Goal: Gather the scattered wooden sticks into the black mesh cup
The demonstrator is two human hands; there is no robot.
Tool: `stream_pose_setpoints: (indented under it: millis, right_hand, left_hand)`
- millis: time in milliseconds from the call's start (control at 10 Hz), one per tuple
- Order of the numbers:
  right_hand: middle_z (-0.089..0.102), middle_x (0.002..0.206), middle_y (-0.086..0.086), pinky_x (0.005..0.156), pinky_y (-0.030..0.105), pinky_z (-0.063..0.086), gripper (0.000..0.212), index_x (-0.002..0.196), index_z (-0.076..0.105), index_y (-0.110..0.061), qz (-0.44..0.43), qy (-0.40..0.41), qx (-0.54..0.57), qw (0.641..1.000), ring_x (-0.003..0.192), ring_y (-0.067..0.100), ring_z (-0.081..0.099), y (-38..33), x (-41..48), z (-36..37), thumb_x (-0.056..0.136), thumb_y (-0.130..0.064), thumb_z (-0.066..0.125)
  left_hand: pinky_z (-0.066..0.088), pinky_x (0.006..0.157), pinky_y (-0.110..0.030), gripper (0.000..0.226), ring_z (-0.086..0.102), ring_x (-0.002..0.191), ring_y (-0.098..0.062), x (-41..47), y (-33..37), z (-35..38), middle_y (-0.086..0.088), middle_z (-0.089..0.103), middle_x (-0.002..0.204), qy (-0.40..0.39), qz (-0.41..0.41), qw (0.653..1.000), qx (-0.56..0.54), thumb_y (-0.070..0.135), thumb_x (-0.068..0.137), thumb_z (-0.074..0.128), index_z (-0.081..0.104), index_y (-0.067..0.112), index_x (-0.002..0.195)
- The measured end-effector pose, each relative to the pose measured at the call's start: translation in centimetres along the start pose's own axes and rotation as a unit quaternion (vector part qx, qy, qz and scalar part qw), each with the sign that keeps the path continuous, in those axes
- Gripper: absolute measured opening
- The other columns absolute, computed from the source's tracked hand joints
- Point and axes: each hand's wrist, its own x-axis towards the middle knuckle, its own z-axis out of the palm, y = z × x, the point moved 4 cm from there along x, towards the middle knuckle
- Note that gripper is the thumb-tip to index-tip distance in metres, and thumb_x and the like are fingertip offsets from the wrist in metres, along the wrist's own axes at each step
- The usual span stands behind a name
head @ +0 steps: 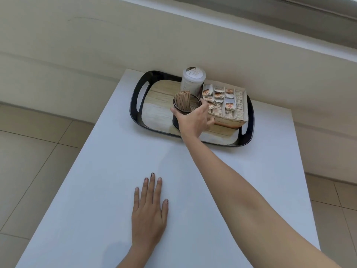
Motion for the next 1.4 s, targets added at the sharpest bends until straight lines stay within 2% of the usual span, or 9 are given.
stream_pose_setpoints:
  millis: [200, 400, 700, 800, 1000, 1200, 1300, 1400]
  right_hand:
    - [0.052, 0.134, 0.001, 0.105, 0.043, 0.023, 0.105, 0.135, 0.038, -0.008, 0.007, 0.012, -0.016, 1.000, 0.120, 0.018, 0.053, -0.4, 0.3, 1.2, 0.057, -0.067, 0.076]
    - [0.047, 0.139, 0.006, 0.110, 0.043, 0.020, 0.104, 0.137, 0.035, -0.005, -0.005, 0.025, -0.070, 0.997, 0.127, 0.019, 0.047, -0.6, 0.6, 1.9, 0.062, -0.067, 0.073]
    - [0.041, 0.141, 0.013, 0.112, 0.037, 0.020, 0.109, 0.141, 0.027, 0.002, -0.010, 0.016, -0.141, 0.990, 0.131, 0.023, 0.040, -1.5, 1.7, 3.0, 0.068, -0.068, 0.067]
    - [0.040, 0.142, 0.012, 0.110, 0.038, 0.021, 0.106, 0.141, 0.028, 0.001, -0.013, 0.012, -0.153, 0.988, 0.131, 0.023, 0.039, -1.8, 2.3, 3.2, 0.070, -0.068, 0.066]
    - [0.043, 0.136, 0.009, 0.096, 0.037, 0.029, 0.102, 0.139, 0.034, -0.005, -0.003, 0.018, -0.187, 0.982, 0.120, 0.025, 0.038, -2.4, 2.9, 2.9, 0.067, -0.070, 0.066]
    - [0.034, 0.147, 0.011, 0.104, 0.042, 0.027, 0.107, 0.146, 0.029, -0.006, -0.058, 0.029, -0.190, 0.980, 0.129, 0.026, 0.035, -1.5, 1.2, 1.0, 0.066, -0.065, 0.071]
    - [0.041, 0.142, 0.009, 0.106, 0.041, 0.029, 0.092, 0.141, 0.040, -0.008, -0.119, 0.062, -0.159, 0.978, 0.128, 0.026, 0.041, -0.4, -1.0, -0.9, 0.070, -0.059, 0.071]
    - [0.048, 0.136, 0.007, 0.107, 0.038, 0.030, 0.072, 0.135, 0.048, -0.008, -0.174, 0.099, -0.127, 0.972, 0.128, 0.026, 0.044, 1.5, -4.5, -3.0, 0.076, -0.041, 0.074]
  left_hand:
    - [0.016, 0.120, -0.046, 0.061, 0.010, 0.150, -0.017, -0.1, -0.1, 0.1, 0.000, 0.011, 0.163, 0.006, -0.001, 1.000, -0.002, 0.036, 0.097, 0.029, 0.017, 0.019, 0.154]
    - [0.016, 0.120, -0.046, 0.062, 0.009, 0.150, -0.016, -0.2, -0.2, 0.4, 0.001, 0.009, 0.163, 0.003, -0.002, 1.000, 0.001, 0.036, 0.097, 0.030, 0.014, 0.020, 0.155]
    - [0.016, 0.120, -0.046, 0.061, 0.010, 0.150, -0.017, -0.2, -0.2, 0.4, 0.001, 0.011, 0.163, 0.009, 0.002, 1.000, 0.001, 0.037, 0.097, 0.028, 0.015, 0.020, 0.155]
    - [0.015, 0.120, -0.046, 0.061, 0.011, 0.150, -0.017, -0.2, -0.2, 0.5, 0.001, 0.011, 0.163, 0.010, 0.001, 1.000, 0.005, 0.037, 0.097, 0.028, 0.015, 0.019, 0.155]
    - [0.015, 0.120, -0.046, 0.061, 0.010, 0.150, -0.017, -0.1, -0.2, 0.5, 0.001, 0.012, 0.163, 0.016, 0.004, 1.000, 0.010, 0.037, 0.097, 0.028, 0.016, 0.019, 0.155]
    - [0.015, 0.120, -0.045, 0.061, 0.011, 0.150, -0.017, -0.1, -0.1, 0.3, 0.000, 0.013, 0.163, 0.015, 0.003, 1.000, 0.011, 0.037, 0.097, 0.028, 0.017, 0.019, 0.154]
    - [0.014, 0.120, -0.045, 0.061, 0.011, 0.150, -0.017, -0.1, -0.2, 0.2, 0.000, 0.013, 0.163, 0.021, 0.006, 1.000, 0.012, 0.036, 0.097, 0.028, 0.018, 0.018, 0.154]
    - [0.014, 0.120, -0.044, 0.061, 0.012, 0.150, -0.016, 0.0, 0.4, -0.1, 0.001, 0.014, 0.162, 0.014, 0.002, 1.000, -0.005, 0.036, 0.097, 0.027, 0.019, 0.018, 0.154]
